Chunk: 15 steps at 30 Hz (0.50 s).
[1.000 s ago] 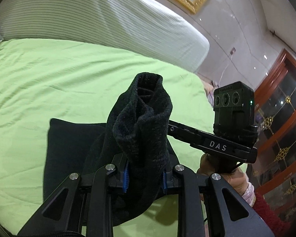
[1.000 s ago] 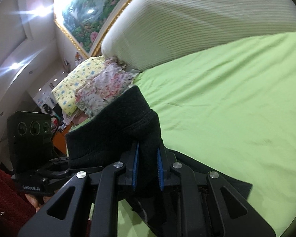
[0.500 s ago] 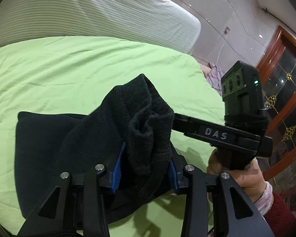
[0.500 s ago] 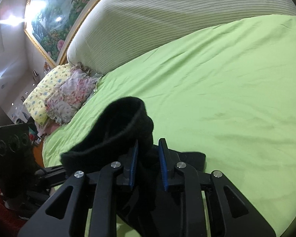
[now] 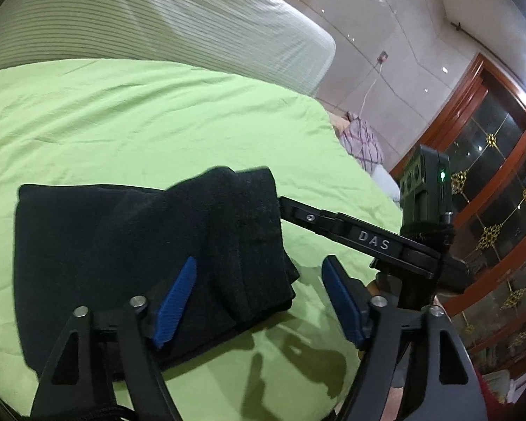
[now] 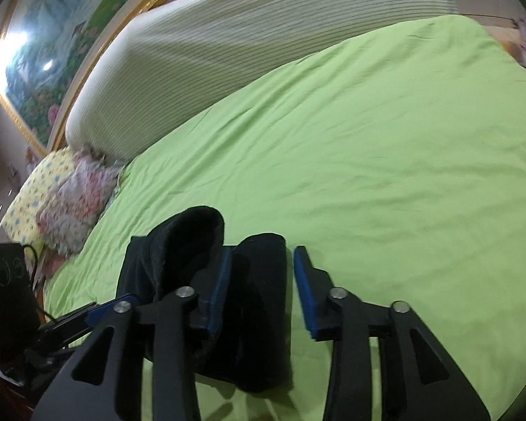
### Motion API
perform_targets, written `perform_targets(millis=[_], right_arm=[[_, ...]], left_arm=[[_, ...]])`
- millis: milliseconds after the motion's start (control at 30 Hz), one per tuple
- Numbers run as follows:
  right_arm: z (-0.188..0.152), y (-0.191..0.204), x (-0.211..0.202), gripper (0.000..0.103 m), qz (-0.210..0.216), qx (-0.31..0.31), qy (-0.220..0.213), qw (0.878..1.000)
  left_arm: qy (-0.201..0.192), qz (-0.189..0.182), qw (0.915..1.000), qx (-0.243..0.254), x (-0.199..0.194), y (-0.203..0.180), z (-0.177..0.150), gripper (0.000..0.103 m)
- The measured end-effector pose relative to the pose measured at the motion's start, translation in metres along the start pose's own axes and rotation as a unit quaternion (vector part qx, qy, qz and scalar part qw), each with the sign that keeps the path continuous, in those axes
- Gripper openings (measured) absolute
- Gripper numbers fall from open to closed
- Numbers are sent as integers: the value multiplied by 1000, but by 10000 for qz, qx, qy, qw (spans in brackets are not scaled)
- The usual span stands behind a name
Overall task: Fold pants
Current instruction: 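Lift the gripped end with both tools and fold it over the pants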
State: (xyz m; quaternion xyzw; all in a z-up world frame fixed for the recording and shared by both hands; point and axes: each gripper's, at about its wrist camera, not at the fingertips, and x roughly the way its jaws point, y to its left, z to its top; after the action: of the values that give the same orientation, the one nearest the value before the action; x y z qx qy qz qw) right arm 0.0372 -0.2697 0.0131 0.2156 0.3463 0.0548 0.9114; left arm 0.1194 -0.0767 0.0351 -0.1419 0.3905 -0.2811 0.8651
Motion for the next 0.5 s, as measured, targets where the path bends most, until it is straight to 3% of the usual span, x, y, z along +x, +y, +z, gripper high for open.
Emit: perform_targets(millis=[67, 167, 500], right_arm=[[-1, 4, -7, 60, -3, 84, -164, 9998], [-3, 16, -18, 67, -63, 65, -404, 9991], [-15, 74, -19, 80, -595, -633, -665, 9940]], left_arm=[[-46, 45, 9999, -81, -5, 5, 1, 78], [-135, 140, 9994, -283, -18, 19, 1, 79], [-365, 676, 9919, -1011, -54, 78, -7, 80]])
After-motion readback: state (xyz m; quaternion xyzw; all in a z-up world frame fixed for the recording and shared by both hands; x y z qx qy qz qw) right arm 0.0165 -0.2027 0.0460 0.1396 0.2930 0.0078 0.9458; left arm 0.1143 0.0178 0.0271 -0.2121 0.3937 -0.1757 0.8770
